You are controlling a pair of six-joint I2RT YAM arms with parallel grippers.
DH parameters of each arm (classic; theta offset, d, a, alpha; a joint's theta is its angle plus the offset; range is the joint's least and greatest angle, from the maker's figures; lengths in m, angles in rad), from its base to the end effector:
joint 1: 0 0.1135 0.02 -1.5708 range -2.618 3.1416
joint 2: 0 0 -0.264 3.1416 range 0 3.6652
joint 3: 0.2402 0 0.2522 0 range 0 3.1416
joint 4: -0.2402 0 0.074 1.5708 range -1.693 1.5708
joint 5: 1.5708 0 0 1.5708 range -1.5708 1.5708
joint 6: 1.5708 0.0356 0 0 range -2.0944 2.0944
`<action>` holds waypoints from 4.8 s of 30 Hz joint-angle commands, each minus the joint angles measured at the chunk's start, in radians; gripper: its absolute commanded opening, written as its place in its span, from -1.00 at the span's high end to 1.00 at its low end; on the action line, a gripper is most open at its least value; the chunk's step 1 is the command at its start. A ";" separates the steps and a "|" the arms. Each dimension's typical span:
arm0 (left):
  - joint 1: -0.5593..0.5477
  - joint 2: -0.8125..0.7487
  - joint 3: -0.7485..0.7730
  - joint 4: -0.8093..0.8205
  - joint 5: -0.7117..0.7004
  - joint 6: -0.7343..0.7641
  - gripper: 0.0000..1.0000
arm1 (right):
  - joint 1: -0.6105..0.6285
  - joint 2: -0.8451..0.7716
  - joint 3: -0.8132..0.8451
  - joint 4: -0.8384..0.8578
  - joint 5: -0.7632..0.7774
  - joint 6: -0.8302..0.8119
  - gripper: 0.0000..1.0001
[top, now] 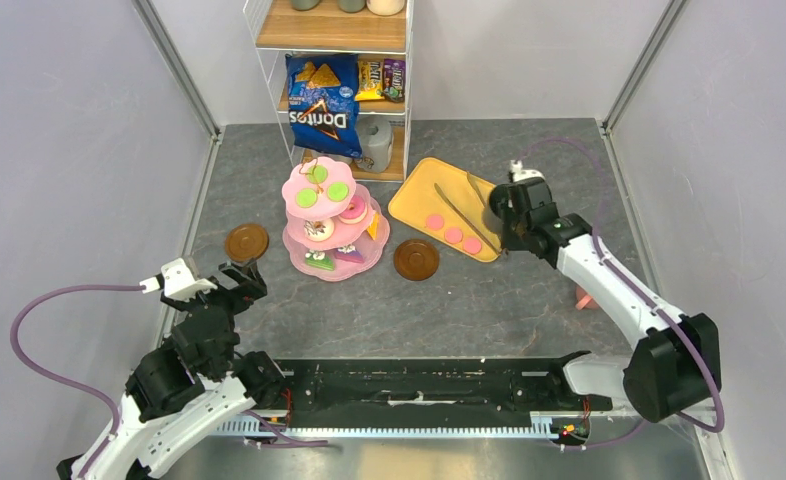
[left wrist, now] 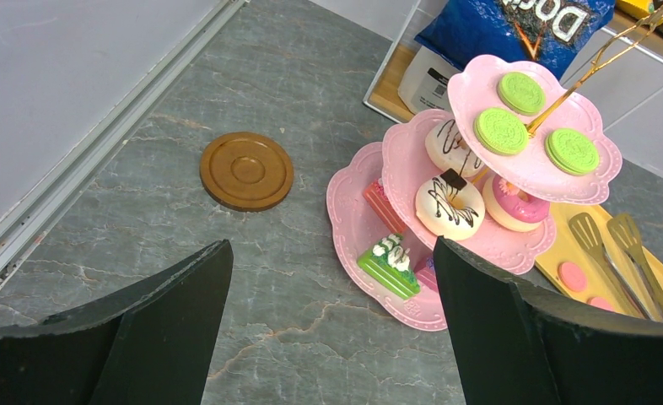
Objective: Serve the afternoon tea
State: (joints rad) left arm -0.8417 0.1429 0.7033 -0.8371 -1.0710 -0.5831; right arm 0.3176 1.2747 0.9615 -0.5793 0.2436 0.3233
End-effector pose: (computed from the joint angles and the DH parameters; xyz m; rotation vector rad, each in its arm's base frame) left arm 0.0379 0.0045 0.3072 -0.4903 1.6304 -0.0697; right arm 0.2522 0.0739 0.2631 0.1117 2.4249 -0.0123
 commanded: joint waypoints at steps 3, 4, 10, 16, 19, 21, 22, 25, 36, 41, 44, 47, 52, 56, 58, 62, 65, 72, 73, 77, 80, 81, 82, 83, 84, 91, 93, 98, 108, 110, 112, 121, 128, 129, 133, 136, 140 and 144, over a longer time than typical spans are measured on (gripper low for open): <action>0.006 0.007 0.017 0.003 -0.040 -0.026 -0.90 | 0.147 -0.031 0.065 0.132 -0.253 -0.205 1.00; 0.006 0.007 0.017 0.003 -0.041 -0.027 -0.90 | 0.164 -0.020 0.067 0.134 -0.283 -0.223 1.00; 0.007 0.020 0.017 0.003 -0.040 -0.024 -0.90 | 0.249 0.067 0.088 0.144 -0.410 -0.327 1.00; 0.009 0.026 0.018 0.003 -0.040 -0.025 -0.90 | 0.323 0.135 0.106 0.171 -0.398 -0.406 1.00; 0.010 0.026 0.018 0.003 -0.038 -0.025 -0.90 | 0.350 0.176 0.129 0.165 -0.364 -0.428 1.00; 0.010 0.027 0.018 0.002 -0.038 -0.024 -0.90 | 0.364 0.205 0.143 0.163 -0.351 -0.441 1.00; 0.010 0.027 0.017 0.002 -0.038 -0.025 -0.90 | 0.368 0.220 0.150 0.163 -0.346 -0.445 1.00; 0.010 0.026 0.017 0.003 -0.037 -0.024 -0.90 | 0.377 0.256 0.162 0.170 -0.335 -0.451 1.00; 0.012 0.026 0.017 0.003 -0.035 -0.024 -0.90 | 0.380 0.322 0.135 0.172 -0.299 -0.465 1.00; 0.012 0.031 0.016 0.003 -0.034 -0.023 -0.90 | 0.380 0.338 0.130 0.175 -0.327 -0.467 1.00; 0.012 0.031 0.016 0.002 -0.034 -0.023 -0.90 | 0.380 0.345 0.128 0.183 -0.335 -0.465 1.00; 0.013 0.031 0.017 0.003 -0.034 -0.024 -0.90 | 0.380 0.351 0.128 0.180 -0.343 -0.467 1.00; 0.013 0.032 0.016 0.002 -0.032 -0.024 -0.90 | 0.380 0.352 0.125 0.168 -0.351 -0.463 1.00; 0.013 0.031 0.017 0.003 -0.033 -0.023 -0.90 | 0.380 0.344 0.126 0.155 -0.360 -0.462 0.92; 0.013 0.032 0.017 0.002 -0.032 -0.024 -0.90 | 0.380 0.340 0.127 0.146 -0.358 -0.461 0.84; 0.013 0.032 0.017 0.002 -0.033 -0.025 -0.90 | 0.380 0.334 0.138 0.123 -0.363 -0.453 0.53; 0.013 0.034 0.017 0.003 -0.030 -0.025 -0.90 | 0.380 0.320 0.146 0.106 -0.359 -0.444 0.38; 0.013 0.052 0.017 0.004 -0.029 -0.022 -0.90 | 0.380 0.231 0.148 0.080 -0.326 -0.418 0.01; 0.013 0.056 0.016 0.004 -0.028 -0.023 -0.90 | 0.380 0.213 0.147 0.076 -0.312 -0.412 -0.05; 0.014 0.068 0.015 0.004 -0.026 -0.032 -0.89 | 0.379 0.121 0.139 0.073 -0.251 -0.391 -0.25; 0.014 0.089 0.015 0.007 -0.026 -0.033 -0.89 | 0.379 0.049 0.132 0.084 -0.132 -0.362 -0.42; 0.014 0.099 0.015 0.007 -0.026 -0.032 -0.89 | 0.377 0.019 0.126 0.089 -0.092 -0.348 -0.48; 0.014 0.108 0.015 0.007 -0.025 -0.033 -0.89 | 0.377 -0.014 0.120 0.095 -0.046 -0.336 -0.55; 0.015 0.122 0.016 0.005 -0.020 -0.038 -0.89 | 0.377 -0.042 0.114 0.100 0.002 -0.325 -0.62; 0.015 0.135 0.016 0.007 -0.012 -0.042 -0.88 | 0.377 -0.078 0.108 0.102 0.035 -0.325 -0.67; 0.015 0.278 0.012 0.002 0.057 -0.119 -0.88 | 0.376 -0.330 0.049 0.075 0.330 -0.257 -0.94; 0.018 0.320 0.014 0.001 0.059 -0.135 -0.88 | 0.377 -0.406 0.037 0.038 0.406 -0.226 -0.94; 0.066 0.401 0.004 0.044 0.119 -0.185 -0.88 | 0.377 -0.613 0.004 -0.052 0.519 -0.214 -0.94; 0.670 0.581 -0.048 0.259 0.666 -0.173 -0.87 | 0.377 -1.101 -0.254 0.136 0.616 -0.360 -0.94; 0.790 0.658 -0.014 0.262 0.736 -0.149 -0.86 | 0.376 -1.162 -0.291 0.173 0.599 -0.371 -0.94; 0.882 0.749 0.025 0.267 0.749 -0.132 -0.86 | 0.377 -1.186 -0.304 0.183 0.588 -0.376 -0.94; 1.076 1.186 0.184 0.351 0.771 -0.098 -0.76 | 0.377 -1.266 -0.339 0.214 0.585 -0.397 -0.94; 1.089 1.457 0.331 0.326 0.744 -0.040 -0.72 | 0.377 -1.265 -0.335 0.206 0.552 -0.379 -0.94; 1.090 1.489 0.349 0.319 0.737 -0.033 -0.71 | 0.377 -1.267 -0.334 0.206 0.553 -0.379 -0.94; 1.109 1.577 0.395 0.300 0.727 -0.018 -0.60 | 0.377 -1.266 -0.336 0.206 0.551 -0.379 -0.94; 1.116 1.613 0.411 0.297 0.720 -0.003 -0.44 | 0.377 -1.267 -0.336 0.206 0.545 -0.379 -0.94; 1.119 1.647 0.421 0.288 0.713 0.019 -0.31 | 0.377 -1.267 -0.339 0.211 0.536 -0.380 -0.94; 1.119 1.672 0.414 0.247 0.748 0.025 0.04 | 0.377 -1.267 -0.339 0.213 0.532 -0.380 -0.94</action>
State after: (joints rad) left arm 0.2714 1.7790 1.1053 -0.5381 -0.3332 -0.6033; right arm 0.6918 0.0166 0.6281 -0.4042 0.7879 -0.0532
